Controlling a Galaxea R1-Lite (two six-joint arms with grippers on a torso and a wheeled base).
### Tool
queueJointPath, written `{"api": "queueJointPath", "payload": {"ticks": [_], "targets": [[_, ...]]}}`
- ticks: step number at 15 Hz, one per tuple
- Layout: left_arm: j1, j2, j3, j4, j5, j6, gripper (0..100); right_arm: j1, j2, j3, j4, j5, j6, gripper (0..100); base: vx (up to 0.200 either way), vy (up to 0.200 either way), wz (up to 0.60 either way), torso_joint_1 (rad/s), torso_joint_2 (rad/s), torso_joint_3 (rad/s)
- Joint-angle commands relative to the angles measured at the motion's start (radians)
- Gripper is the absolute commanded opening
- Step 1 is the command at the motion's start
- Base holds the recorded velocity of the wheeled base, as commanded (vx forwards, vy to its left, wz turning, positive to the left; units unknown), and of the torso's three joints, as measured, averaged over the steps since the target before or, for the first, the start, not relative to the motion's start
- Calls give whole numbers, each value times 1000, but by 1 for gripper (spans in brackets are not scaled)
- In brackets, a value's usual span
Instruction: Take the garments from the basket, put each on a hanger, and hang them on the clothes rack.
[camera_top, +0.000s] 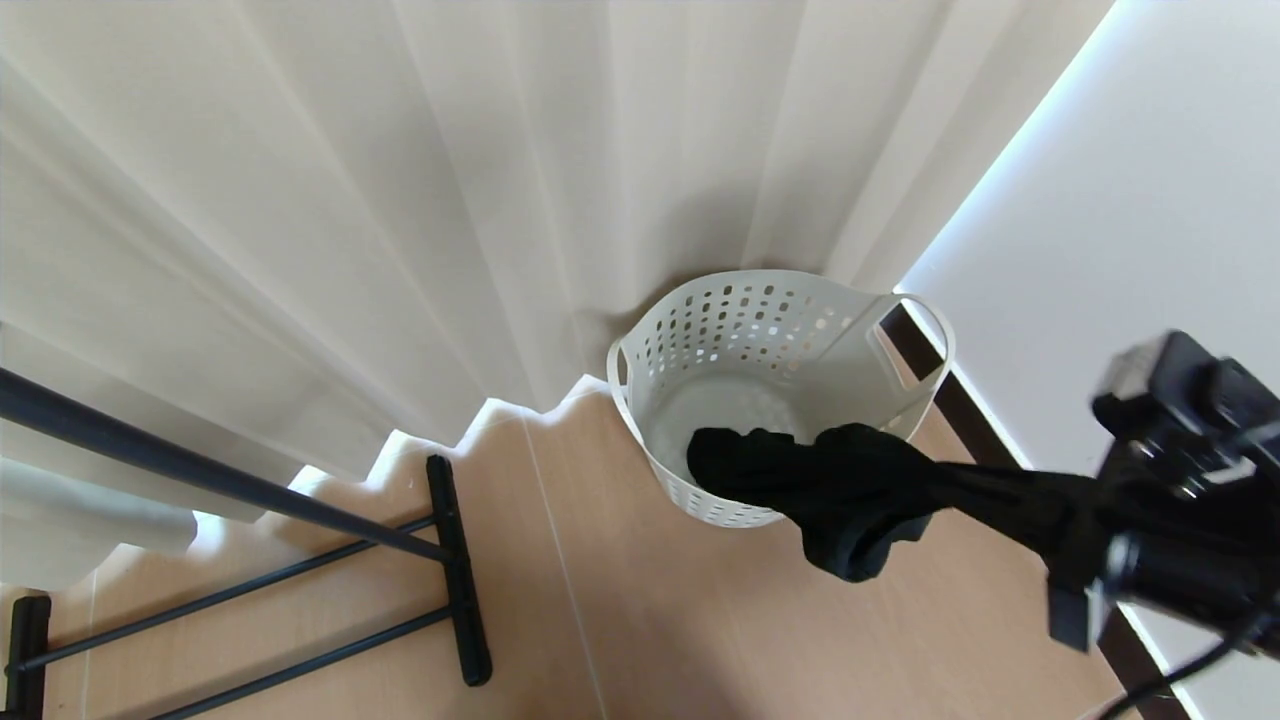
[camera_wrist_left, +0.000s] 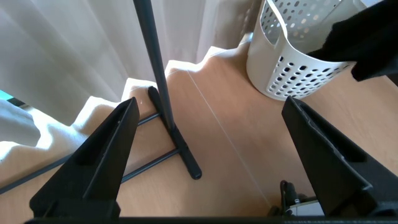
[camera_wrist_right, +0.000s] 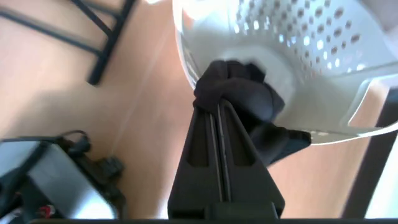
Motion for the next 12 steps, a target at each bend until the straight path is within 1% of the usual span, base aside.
{"api": "queueJointPath", "payload": {"ticks": [1,3,7,8,10,12], "targets": [[0,0,0,0,0,-1,100,60,-272,225,-86,1,39,0,0,0,0,0,0,0],[0,0,0,0,0,4,100,44,-278,248,-98,7,47,0,0,0,0,0,0,0],[0,0,0,0,0,1,100,40,-276,231,-116,7,45,0,0,0,0,0,0,0],[0,0,0,1,-5,15,100,40,-278,220,-118,4,44,0,0,0,0,0,0,0],[0,0,0,1,-6,7,100,31,-275,203,-118,1,44,0,0,0,0,0,0,0],[-1,0,0,3,-32,22,100,-32,-275,182,-120,4,44,0,0,0,0,0,0,0]]}}
